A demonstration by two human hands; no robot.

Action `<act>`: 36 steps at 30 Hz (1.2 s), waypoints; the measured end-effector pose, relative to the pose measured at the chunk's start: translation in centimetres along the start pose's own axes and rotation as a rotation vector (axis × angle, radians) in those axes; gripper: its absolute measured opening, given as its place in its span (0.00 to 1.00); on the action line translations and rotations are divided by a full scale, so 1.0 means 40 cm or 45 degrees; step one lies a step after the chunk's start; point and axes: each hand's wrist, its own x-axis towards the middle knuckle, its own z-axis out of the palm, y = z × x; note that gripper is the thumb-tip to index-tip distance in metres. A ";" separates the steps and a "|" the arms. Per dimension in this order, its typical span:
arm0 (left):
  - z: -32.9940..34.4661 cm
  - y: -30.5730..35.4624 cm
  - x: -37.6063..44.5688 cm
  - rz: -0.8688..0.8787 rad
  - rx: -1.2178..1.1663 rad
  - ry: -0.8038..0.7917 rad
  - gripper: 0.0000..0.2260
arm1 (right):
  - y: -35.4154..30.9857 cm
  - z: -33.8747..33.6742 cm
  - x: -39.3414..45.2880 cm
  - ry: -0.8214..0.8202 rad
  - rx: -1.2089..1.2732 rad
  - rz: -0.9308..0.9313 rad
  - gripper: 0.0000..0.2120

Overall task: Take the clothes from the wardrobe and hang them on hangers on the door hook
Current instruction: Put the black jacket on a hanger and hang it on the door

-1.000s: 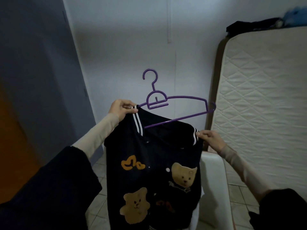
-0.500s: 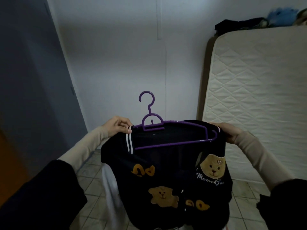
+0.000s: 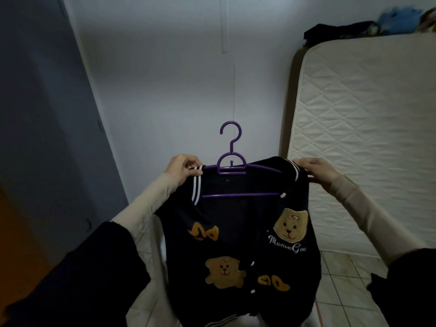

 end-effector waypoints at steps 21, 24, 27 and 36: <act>0.087 0.095 -0.017 0.022 -0.242 0.227 0.09 | -0.013 0.088 -0.019 0.169 -0.773 -0.692 0.09; 0.092 0.092 -0.023 0.025 -0.320 0.182 0.10 | -0.012 0.082 -0.042 0.183 -0.710 -0.680 0.07; 0.097 0.086 -0.026 0.014 -0.360 0.167 0.10 | -0.013 0.075 -0.059 0.130 -0.711 -0.662 0.08; 0.123 0.095 -0.027 0.016 -0.420 0.123 0.12 | -0.046 0.081 -0.089 0.078 -0.858 -0.663 0.11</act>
